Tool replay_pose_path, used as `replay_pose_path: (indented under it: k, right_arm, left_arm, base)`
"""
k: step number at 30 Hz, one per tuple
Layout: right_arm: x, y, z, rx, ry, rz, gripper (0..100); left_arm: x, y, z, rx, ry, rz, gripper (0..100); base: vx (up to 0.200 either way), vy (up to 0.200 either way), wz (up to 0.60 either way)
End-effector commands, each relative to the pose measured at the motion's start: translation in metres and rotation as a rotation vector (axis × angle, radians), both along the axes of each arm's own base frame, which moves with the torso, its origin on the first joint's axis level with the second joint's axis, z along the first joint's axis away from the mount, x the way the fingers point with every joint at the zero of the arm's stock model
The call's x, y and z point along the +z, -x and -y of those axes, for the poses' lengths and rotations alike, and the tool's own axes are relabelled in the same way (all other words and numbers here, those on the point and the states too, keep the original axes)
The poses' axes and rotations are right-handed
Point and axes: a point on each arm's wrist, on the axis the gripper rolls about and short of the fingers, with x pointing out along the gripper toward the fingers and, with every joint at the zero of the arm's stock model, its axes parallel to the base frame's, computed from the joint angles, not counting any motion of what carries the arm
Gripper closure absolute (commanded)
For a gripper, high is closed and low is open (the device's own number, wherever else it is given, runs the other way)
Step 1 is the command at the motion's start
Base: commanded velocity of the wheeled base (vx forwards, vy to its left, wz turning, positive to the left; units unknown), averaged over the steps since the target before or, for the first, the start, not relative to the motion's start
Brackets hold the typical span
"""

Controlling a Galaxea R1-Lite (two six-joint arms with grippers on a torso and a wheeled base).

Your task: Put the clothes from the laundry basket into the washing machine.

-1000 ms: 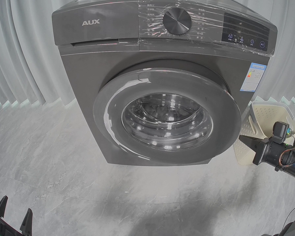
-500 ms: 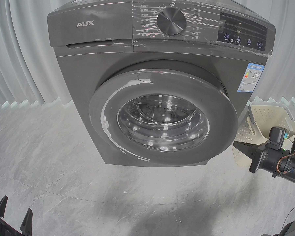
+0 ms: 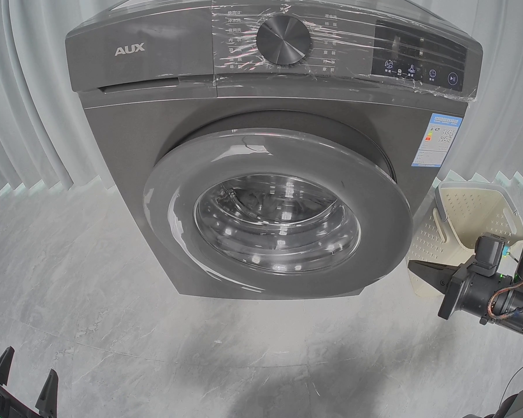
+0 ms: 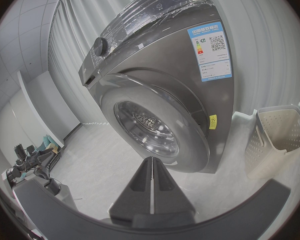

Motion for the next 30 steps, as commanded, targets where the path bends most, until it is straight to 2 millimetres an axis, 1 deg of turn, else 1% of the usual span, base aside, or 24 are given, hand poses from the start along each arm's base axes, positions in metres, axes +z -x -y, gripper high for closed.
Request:
replay_pose_path:
  k: [1,2,10,11,14,17,23,26,30]
  right_arm:
    - [-0.002,-0.002,-0.005,0.018,-0.003,-0.003,100]
    - [-0.002,-0.003,-0.006,0.02,-0.005,0.0,100]
    - [-0.002,-0.016,-0.013,0.016,-0.019,0.036,100]
    - [-0.003,-0.022,-0.014,0.006,-0.024,0.042,100]
    - [-0.003,-0.026,-0.015,-0.007,-0.029,0.056,100]
    - [-0.005,-0.033,-0.016,-0.062,-0.03,0.073,100]
    - [-0.004,-0.032,-0.014,-0.089,-0.036,0.099,100]
    - [-0.012,-0.024,-0.013,-0.07,-0.016,0.071,100]
    - [-0.023,-0.008,-0.017,-0.011,0.007,0.032,100]
  left_arm:
    - [-0.005,0.0,0.0,0.002,0.001,0.0,0]
    - [-0.005,0.0,0.0,0.002,0.001,0.0,0]
    - [-0.005,0.0,0.0,0.002,0.001,0.0,0]
    - [-0.005,0.0,0.0,0.002,0.0,0.0,0]
    - [-0.005,0.0,0.0,0.002,0.0,0.0,0]
    - [-0.005,0.0,0.0,0.002,0.0,0.0,0]
    - [-0.005,0.0,0.0,0.0,-0.005,0.0,0]
    - [-0.005,0.0,0.0,0.002,-0.008,-0.001,0]
    - [-0.005,0.0,0.0,0.002,-0.01,-0.001,0]
  base:
    - [0.2,0.0,0.0]
    - [0.2,0.0,0.0]
    - [0.0,0.0,0.0]
    - [0.0,0.0,0.0]
    - [0.0,0.0,0.0]
    - [0.0,0.0,0.0]
    - [0.0,0.0,0.0]
    - [0.0,0.0,0.0]
    - [0.0,0.0,0.0]
